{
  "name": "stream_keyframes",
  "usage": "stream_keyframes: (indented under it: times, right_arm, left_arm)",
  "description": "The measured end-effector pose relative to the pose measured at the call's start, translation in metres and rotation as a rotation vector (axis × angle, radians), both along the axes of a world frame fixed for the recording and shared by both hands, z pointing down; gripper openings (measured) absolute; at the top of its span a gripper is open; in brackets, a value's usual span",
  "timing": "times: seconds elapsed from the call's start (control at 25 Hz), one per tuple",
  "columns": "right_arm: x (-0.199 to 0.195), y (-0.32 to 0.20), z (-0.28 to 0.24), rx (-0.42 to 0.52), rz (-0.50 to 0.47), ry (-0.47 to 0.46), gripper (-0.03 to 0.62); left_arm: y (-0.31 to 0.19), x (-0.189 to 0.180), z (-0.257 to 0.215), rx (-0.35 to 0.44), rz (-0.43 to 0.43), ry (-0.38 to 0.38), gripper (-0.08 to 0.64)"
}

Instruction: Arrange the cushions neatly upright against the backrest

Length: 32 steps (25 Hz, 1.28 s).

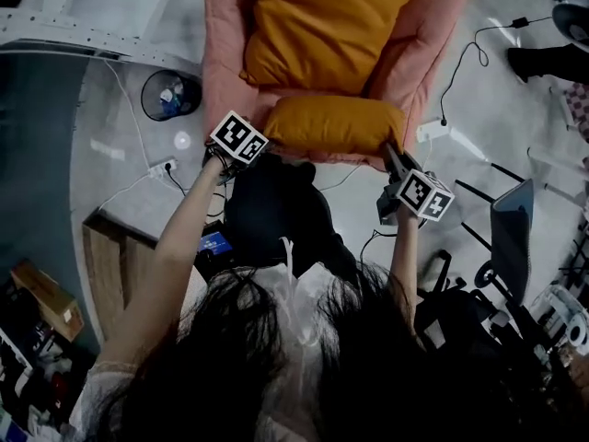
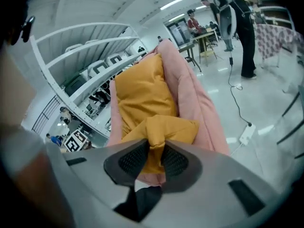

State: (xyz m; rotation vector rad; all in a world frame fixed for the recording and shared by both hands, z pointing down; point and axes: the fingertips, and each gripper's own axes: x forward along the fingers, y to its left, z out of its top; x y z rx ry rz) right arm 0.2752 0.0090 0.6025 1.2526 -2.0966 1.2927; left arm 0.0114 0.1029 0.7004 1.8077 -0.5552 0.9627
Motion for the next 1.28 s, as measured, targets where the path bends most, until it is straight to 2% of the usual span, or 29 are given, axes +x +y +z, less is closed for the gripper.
stream_keyframes:
  times: [0.12,0.28,0.44,0.56,0.68,0.84,0.92,1.08,1.2,1.28]
  right_arm:
    - [-0.015,0.003,0.007,-0.076,0.033,-0.079,0.091]
    - [-0.029,0.010,0.029,-0.171,0.059,-0.126,0.091]
    - [-0.041,0.012,0.062,-0.271,0.072,-0.127,0.091]
    - [-0.041,0.000,0.088,-0.311,0.143,-0.140,0.091]
    - [-0.034,-0.022,0.108,-0.313,0.205,-0.126,0.091]
    - [-0.037,-0.059,0.119,-0.283,0.259,-0.138,0.091]
    - [-0.040,-0.077,0.123,-0.268,0.274,-0.133,0.091]
    - [-0.045,-0.106,0.122,-0.220,0.264,-0.070,0.091]
    - [-0.050,-0.123,0.124,-0.195,0.297,-0.060,0.091]
    - [-0.051,-0.128,0.133,-0.191,0.324,-0.054,0.091]
  left_arm:
    - [-0.005,-0.020,-0.025,-0.016,0.014,-0.010,0.071]
    - [0.007,-0.038,-0.044,-0.105,-0.023,0.010,0.069]
    - [0.006,-0.051,-0.040,-0.148,-0.123,0.036,0.069]
    - [-0.021,-0.053,-0.031,-0.138,-0.221,0.078,0.069]
    - [-0.060,-0.048,-0.023,-0.101,-0.316,0.121,0.069]
    - [-0.119,-0.053,-0.014,-0.050,-0.538,0.199,0.069]
    - [-0.143,-0.055,-0.011,-0.030,-0.623,0.230,0.069]
    - [-0.177,-0.059,-0.012,0.009,-0.709,0.233,0.070]
    - [-0.200,-0.067,0.000,-0.013,-0.829,0.219,0.071]
    - [-0.208,-0.070,0.018,-0.022,-0.865,0.192,0.071]
